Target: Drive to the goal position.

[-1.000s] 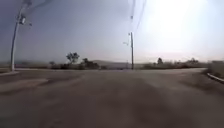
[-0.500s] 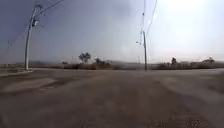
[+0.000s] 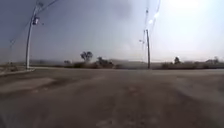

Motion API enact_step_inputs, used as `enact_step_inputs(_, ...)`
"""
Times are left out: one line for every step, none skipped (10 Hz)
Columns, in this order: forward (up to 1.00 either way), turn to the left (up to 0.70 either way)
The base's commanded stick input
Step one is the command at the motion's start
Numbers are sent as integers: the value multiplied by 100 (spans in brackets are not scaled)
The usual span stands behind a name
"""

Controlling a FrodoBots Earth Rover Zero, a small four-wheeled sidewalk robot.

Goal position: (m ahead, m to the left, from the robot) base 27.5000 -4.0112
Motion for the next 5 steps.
enact_step_inputs(85, 0)
enact_step_inputs(85, 0)
enact_step_inputs(85, -9)
enact_step_inputs(85, -24)
enact_step_inputs(85, -27)
